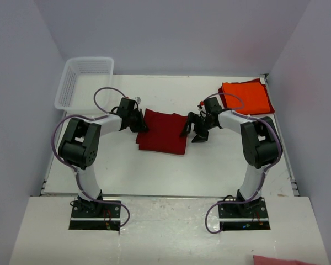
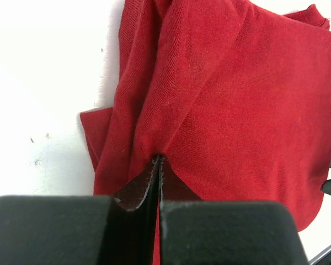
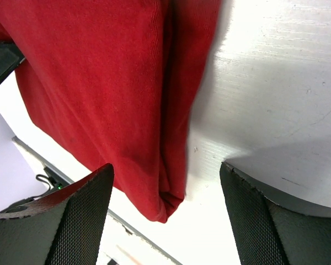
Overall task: Fold and stack the t-shirts
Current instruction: Fold the long partially folded tshirt into a neat square
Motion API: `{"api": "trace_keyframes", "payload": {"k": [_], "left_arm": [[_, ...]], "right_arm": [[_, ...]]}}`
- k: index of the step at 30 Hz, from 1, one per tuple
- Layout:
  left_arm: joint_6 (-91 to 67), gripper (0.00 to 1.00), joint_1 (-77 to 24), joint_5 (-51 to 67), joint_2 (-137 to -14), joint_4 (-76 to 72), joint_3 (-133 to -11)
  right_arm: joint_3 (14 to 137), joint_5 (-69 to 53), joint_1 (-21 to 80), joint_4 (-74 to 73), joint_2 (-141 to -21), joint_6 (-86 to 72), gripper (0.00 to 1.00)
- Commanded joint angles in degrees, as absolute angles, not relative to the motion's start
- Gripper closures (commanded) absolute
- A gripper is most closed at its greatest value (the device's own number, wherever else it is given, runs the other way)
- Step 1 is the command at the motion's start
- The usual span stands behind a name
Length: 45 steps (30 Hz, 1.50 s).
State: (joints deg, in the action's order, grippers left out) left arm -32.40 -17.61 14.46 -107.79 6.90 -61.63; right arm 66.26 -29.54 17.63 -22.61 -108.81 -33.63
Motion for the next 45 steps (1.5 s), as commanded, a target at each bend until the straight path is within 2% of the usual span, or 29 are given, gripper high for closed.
{"api": "trace_keyframes", "payload": {"k": [1,11,23,28,31,38,40,41,43,45], "left_arm": [[-31.11,1.0,-16.17,8.88,-110.83,10.72,-60.56],[-31.99,1.0,-16.35,10.55,-109.51,9.32,-58.1],[-32.69,1.0,-17.75,12.48,-105.21,8.26,-55.2],[-33.31,1.0,-18.81,13.18,-104.33,7.29,-53.88],[-33.13,1.0,-18.81,13.27,-104.15,7.21,-53.44],[-33.49,1.0,-18.98,13.36,-103.36,6.07,-51.6],[-33.75,1.0,-19.07,13.1,-103.01,5.45,-50.63],[-33.75,1.0,-19.16,13.1,-102.75,5.19,-50.19],[-33.84,1.0,-19.25,13.36,-102.39,4.49,-49.22],[-33.31,1.0,-19.77,13.18,-101.25,3.87,-48.69]], "right_arm": [[63.28,-24.26,17.67,-24.0,-109.77,-33.05,0.21],[64.86,-30.23,18.28,-21.27,-112.23,-35.94,0.22],[71.63,-31.29,24.08,-20.48,-118.03,-39.9,0.22],[72.69,-30.85,24.43,-20.21,-119.62,-40.61,0.26],[72.51,-29.71,24.43,-20.56,-119.62,-40.6,0.33],[74.27,-27.42,24.52,-23.11,-120.76,-39.29,0.71],[75.14,-26.98,24.52,-24.08,-121.02,-38.94,0.76],[75.58,-26.46,24.52,-24.52,-121.46,-38.15,0.88],[77.34,-25.41,24.52,-26.62,-121.73,-36.49,0.98],[79.26,-21.81,24.61,-29.25,-121.73,-34.73,1.0]]}}
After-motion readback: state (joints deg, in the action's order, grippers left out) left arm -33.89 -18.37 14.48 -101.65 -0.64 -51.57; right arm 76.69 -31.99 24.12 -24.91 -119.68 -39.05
